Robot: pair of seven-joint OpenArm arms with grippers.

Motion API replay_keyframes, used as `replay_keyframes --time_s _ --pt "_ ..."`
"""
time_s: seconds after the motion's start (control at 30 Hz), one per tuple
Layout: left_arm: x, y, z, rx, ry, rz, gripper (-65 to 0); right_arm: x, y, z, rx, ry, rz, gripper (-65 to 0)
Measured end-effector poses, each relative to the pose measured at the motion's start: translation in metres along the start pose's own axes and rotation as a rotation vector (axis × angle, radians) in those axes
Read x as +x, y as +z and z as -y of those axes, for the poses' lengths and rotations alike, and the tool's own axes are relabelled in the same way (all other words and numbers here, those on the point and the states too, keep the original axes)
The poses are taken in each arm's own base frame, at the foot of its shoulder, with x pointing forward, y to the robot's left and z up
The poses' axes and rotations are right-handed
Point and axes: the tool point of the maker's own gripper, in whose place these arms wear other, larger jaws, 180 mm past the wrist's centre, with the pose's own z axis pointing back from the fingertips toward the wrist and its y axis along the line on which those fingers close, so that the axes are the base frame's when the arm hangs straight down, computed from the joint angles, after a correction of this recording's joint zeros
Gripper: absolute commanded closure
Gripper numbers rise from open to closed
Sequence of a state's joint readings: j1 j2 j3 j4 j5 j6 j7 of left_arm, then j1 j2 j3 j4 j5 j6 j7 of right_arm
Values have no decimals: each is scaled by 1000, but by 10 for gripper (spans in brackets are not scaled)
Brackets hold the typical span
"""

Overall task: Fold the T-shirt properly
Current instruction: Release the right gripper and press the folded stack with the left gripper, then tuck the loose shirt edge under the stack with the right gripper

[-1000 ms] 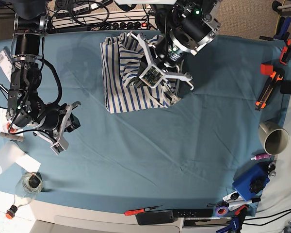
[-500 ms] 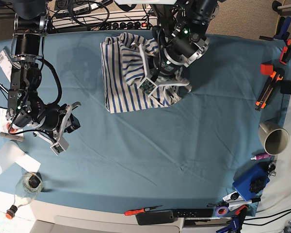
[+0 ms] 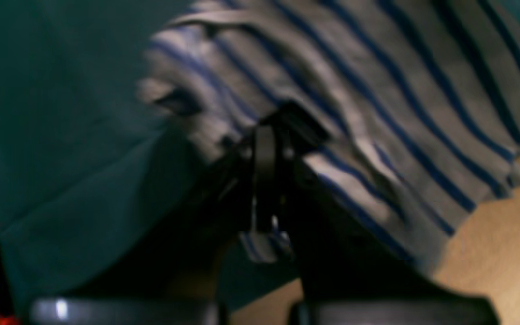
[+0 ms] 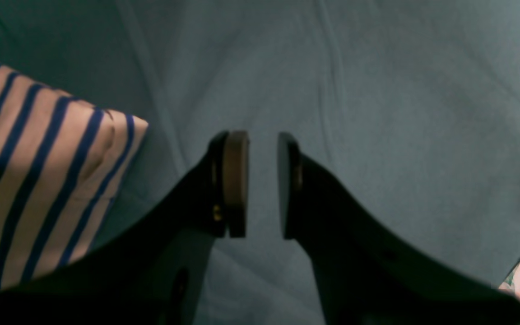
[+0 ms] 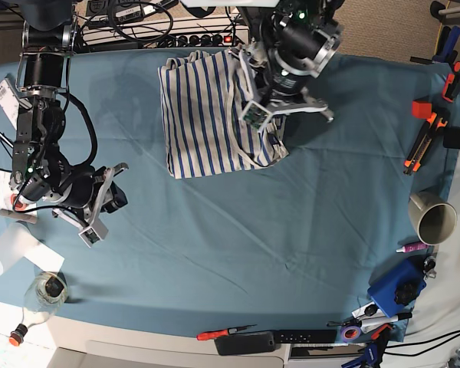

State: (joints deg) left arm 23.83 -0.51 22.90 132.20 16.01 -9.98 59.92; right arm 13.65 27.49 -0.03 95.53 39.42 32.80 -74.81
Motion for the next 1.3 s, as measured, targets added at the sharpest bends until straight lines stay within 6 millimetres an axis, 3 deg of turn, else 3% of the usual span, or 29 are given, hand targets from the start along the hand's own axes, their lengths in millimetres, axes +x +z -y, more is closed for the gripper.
replay_keyframes --time_s 0.07,0.17,0.3,0.47,0.63,0.73,0.9,1.03,1.2,1.3 --pt "1 3 2 -13 9 8 0 0 0 0 0 0 2 -121" --pt "-1 5 23 -118 -1 14 0 0 0 0 0 0 2 -121" --pt "0 12 53 -270 -25 40 0 11 1 -19 108 -31 61 -120" --pt "6 10 45 -228 -8 71 0 20 9 -62 338 21 113 -120" --pt "-16 -5 46 -203 -21 -11 0 16 2 -88 421 61 82 -121" --pt "-26 -13 51 -218 -26 -46 0 9 -5 -117 520 95 51 -121" --pt "-28 -25 46 -202 -53 -60 0 -21 -32 -154 635 75 -70 -121" --pt "-27 -34 40 -179 -32 -67 0 -37 -59 -161 636 -5 -112 -121" --pt "-56 -60 36 -125 -41 -162 0 -44 -78 -164 646 -88 -127 -121" --pt "-59 -66 32 -78 -46 -174 0 -45 -81 -164 652 -118 -121 -120"
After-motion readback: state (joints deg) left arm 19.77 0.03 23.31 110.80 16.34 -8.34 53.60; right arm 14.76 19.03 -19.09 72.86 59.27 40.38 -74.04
